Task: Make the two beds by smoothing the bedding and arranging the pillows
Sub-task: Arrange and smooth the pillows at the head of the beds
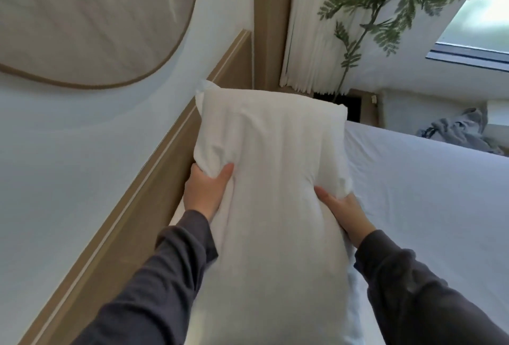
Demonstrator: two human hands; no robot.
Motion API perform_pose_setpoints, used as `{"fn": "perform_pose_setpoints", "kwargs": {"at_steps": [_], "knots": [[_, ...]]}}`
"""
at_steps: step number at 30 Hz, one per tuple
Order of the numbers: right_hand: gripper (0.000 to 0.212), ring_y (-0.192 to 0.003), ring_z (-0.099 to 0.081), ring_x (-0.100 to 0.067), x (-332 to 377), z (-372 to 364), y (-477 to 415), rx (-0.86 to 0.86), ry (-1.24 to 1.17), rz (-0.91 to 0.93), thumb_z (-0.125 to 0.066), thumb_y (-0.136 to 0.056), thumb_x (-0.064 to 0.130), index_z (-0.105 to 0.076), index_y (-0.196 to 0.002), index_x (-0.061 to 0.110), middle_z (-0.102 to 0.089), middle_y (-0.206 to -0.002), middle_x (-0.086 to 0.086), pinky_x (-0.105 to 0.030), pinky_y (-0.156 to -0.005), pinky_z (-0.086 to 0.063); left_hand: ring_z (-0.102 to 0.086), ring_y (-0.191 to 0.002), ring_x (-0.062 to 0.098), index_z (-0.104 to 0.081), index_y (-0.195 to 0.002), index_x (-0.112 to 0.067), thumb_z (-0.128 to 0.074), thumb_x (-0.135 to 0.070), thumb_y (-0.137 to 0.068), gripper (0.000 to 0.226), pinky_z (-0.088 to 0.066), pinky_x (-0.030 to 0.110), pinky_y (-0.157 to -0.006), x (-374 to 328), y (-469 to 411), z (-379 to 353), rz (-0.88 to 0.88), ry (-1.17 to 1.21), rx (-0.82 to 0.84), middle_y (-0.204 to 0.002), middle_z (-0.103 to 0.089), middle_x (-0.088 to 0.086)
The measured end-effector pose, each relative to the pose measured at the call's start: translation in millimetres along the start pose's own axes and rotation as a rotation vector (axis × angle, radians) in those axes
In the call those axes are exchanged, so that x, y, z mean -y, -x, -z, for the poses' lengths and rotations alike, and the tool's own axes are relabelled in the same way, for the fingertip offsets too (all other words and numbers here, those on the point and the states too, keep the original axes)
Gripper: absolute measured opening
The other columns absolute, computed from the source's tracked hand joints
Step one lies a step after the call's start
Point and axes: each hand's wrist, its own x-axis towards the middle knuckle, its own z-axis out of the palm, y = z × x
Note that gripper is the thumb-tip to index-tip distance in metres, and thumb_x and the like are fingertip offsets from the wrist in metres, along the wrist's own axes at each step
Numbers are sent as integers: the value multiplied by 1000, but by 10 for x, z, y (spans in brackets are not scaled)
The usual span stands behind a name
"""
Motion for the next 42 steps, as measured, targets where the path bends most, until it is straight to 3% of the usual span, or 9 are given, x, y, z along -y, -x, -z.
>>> {"fn": "perform_pose_setpoints", "kwargs": {"at_steps": [3, 7, 10, 14, 17, 25, 32, 38, 42], "knots": [[40, -73, -70, 0, 124, -205, -414, -65, -43, 5, -74, -85, 27, -60, -121, 16, -71, -101, 1, -13, -53, -51, -62, -102, 23, -55, -117, -19, -68, -64, -70, 67, -50, 40, -92, -232, -733, -83, -24, -69, 36, -110, -64, -4], [68, -101, -67, -13, 98, -528, -1143, -142, -5, -2, -77, -74, 55, -55, -131, 26, -69, -115, 5, -35, -87, -56, -61, -100, 24, -53, -117, -17, -65, -67, -69, 70, -50, 43, -91, -355, -1662, -262, -78, -135, 68, -110, -63, -2], [90, -110, -62, -18, 91, -774, -1521, -141, 38, -73, -72, -65, 67, -46, -137, 20, -64, -123, 4, -43, -100, -49, -59, -109, 30, -51, -125, -12, -56, -73, -68, 83, -47, 45, -95, -291, -2075, -231, -68, -254, 3, -122, -61, 7], [105, -141, -30, -37, -620, -1262, -2361, -124, 255, -315, -60, -82, 67, -1, -155, 19, -20, -156, -19, -48, -116, -26, -15, -146, 35, -11, -154, -16, -38, -70, -88, 88, -16, 55, -115, 388, -2527, -740, -22, -687, 97, -159, -14, 16], [102, -147, -9, -40, -1398, -1597, -2589, -80, 379, -393, -46, -84, 74, 17, -152, 31, 12, -161, -14, -54, -118, -12, 11, -148, 34, 11, -154, -25, -19, -72, -90, 84, -1, 59, -116, 1109, -2413, -1175, -129, -960, 278, -161, 14, 10], [100, -140, -36, -25, -1858, -1377, -2798, -55, 124, -265, -61, -85, 59, 6, -155, 29, -31, -155, -5, -36, -114, -29, 8, -148, 35, 11, -153, -25, -9, -72, -88, 83, -2, 61, -115, 1546, -2355, -1333, -250, -1022, 201, -162, 11, 11], [103, -147, -20, -14, -1878, -1132, -2777, -72, -133, -339, -41, -76, 85, -4, -156, 32, -15, -161, 10, -48, -120, -20, 21, -147, 28, 14, -152, -32, -16, -66, -92, 75, 6, 62, -113, 1262, -2222, -1347, -507, -988, 201, -160, 23, 4], [69, -141, -32, -15, -2209, -998, -2617, -26, -170, -454, -29, -92, 71, -25, -152, 35, -31, -156, 12, -49, -117, -23, 19, -147, 30, 17, -151, -37, -9, -71, -90, 74, 1, 67, -113, 1379, -2380, -1596, -405, -1109, 301, -160, 23, 5], [68, -149, -14, -14, -2346, -807, -2541, -81, -115, -444, -24, -98, 63, -9, -156, 31, -10, -162, 10, -44, -120, -13, 19, -147, 33, 13, -153, -31, -15, -68, -92, 77, 2, 66, -113, 1102, -2258, -1708, -532, -1071, 282, -160, 22, 8]]}}
